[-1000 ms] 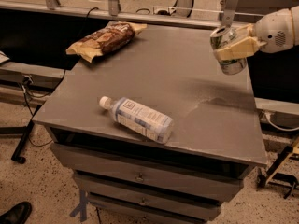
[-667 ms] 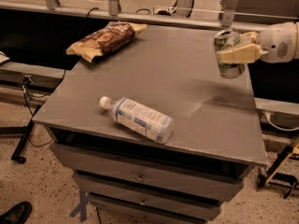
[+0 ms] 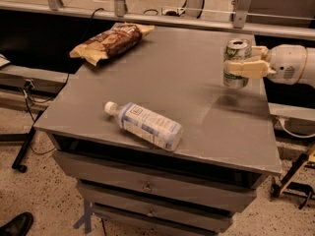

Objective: Place 7up can upright

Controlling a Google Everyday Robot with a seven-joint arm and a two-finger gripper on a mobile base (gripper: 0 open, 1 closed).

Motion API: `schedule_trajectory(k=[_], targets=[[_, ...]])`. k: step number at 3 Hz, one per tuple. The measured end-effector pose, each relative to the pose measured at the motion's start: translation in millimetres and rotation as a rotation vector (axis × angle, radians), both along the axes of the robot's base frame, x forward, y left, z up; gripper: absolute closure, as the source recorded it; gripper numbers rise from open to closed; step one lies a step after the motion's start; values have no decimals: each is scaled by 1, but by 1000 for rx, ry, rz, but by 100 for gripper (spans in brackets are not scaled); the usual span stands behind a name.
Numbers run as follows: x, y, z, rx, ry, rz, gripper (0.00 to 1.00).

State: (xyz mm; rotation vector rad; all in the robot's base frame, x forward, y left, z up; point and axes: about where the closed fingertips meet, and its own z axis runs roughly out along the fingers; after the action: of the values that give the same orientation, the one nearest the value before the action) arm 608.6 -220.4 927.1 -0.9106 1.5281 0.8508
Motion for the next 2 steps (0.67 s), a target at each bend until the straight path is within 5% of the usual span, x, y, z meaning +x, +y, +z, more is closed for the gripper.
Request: schedule_trajectory(k=[1, 2], targets=[[3, -1, -9, 28, -44, -5, 100], [4, -2, -26, 52, -57, 17, 83]])
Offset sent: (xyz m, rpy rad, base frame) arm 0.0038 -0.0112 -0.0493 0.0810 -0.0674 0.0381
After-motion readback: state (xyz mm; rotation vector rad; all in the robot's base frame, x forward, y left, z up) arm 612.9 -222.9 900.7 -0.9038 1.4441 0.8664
